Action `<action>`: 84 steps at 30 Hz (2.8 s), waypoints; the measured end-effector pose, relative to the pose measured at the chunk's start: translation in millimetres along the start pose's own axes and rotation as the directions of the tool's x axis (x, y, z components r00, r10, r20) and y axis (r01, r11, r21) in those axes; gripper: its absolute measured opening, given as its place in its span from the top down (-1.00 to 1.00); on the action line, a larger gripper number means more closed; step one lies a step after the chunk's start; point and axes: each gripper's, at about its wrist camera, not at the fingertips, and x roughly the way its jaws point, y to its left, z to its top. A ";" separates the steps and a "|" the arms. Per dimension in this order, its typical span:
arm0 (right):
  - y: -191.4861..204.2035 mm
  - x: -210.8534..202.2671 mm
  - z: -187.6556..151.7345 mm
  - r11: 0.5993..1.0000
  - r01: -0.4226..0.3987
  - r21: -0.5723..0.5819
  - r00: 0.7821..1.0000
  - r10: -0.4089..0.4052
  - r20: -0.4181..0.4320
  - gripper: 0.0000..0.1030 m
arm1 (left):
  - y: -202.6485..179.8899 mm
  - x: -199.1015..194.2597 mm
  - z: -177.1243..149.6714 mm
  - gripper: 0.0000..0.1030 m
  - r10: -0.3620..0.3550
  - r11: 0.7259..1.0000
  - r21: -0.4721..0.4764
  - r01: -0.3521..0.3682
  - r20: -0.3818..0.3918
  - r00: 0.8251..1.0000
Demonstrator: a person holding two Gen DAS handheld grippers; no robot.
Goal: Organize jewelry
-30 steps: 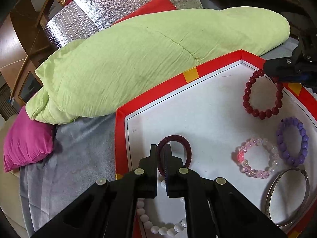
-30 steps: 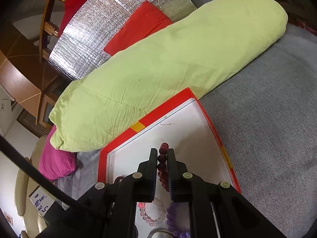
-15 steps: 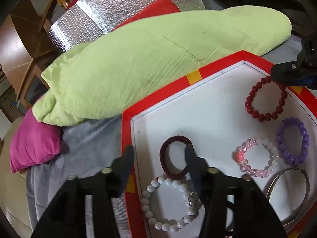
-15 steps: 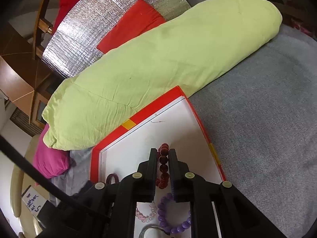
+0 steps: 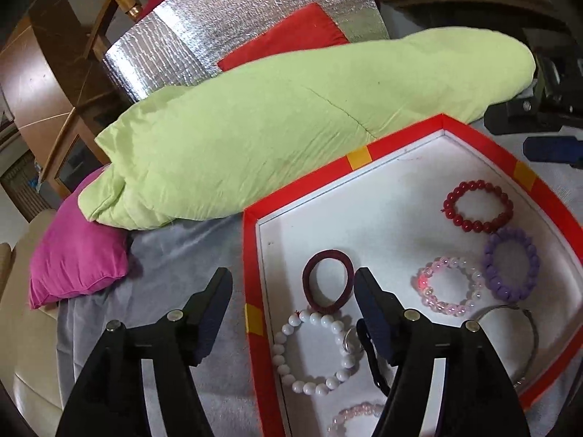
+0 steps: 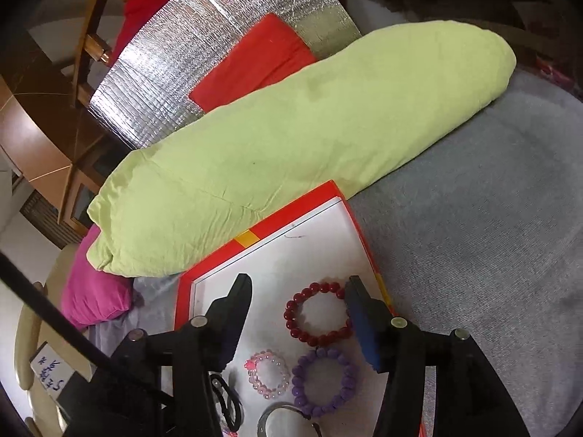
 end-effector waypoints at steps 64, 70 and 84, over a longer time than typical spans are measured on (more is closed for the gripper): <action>41.8 -225.9 -147.7 0.839 0.255 -0.480 0.937 -0.092 0.336 -0.34 | 47.2 -199.7 -90.3 -0.62 0.067 0.966 -0.256 -0.036 0.113 0.991; 49.3 -224.7 -158.4 0.828 0.254 -0.500 0.940 -0.090 0.329 -0.36 | 51.2 -203.7 -104.9 -0.62 0.070 0.962 -0.270 -0.039 0.107 0.992; 56.5 -206.0 -162.3 0.797 0.286 -0.531 0.941 -0.127 0.315 -0.36 | 56.4 -197.8 -110.6 -0.62 0.062 0.959 -0.283 -0.034 0.092 0.994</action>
